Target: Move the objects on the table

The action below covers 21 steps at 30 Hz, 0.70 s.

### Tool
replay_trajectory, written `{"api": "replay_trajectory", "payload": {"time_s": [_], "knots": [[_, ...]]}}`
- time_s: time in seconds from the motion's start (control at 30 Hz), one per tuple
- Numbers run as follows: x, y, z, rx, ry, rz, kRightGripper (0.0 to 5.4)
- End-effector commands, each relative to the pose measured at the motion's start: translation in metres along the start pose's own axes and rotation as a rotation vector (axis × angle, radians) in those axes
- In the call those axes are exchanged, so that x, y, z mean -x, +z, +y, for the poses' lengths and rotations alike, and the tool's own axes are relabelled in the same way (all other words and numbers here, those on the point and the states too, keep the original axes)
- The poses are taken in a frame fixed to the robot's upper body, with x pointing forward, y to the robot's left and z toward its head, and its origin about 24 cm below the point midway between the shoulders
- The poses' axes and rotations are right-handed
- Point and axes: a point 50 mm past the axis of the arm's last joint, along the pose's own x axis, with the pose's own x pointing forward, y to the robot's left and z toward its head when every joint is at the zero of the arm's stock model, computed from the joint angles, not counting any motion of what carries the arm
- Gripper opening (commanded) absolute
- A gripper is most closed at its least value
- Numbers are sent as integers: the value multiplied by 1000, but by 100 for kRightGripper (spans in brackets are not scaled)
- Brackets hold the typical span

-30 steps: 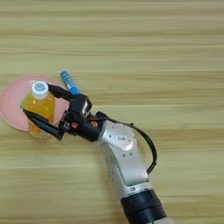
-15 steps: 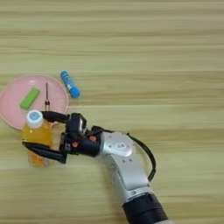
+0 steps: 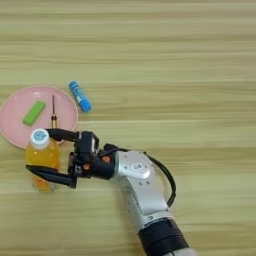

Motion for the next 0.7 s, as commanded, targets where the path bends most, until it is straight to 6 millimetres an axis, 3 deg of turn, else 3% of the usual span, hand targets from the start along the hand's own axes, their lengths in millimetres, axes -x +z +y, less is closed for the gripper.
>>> {"api": "replay_trajectory", "payload": {"time_s": [0.03, 0.3, 0.4, 0.7], "knots": [[-4, 10, -11, 66, 2, 1, 344], [-4, 9, -10, 65, 1, 5, 344], [-5, 9, -10, 65, 2, 5, 402], [-4, 9, -11, 67, -4, 1, 486]]}}
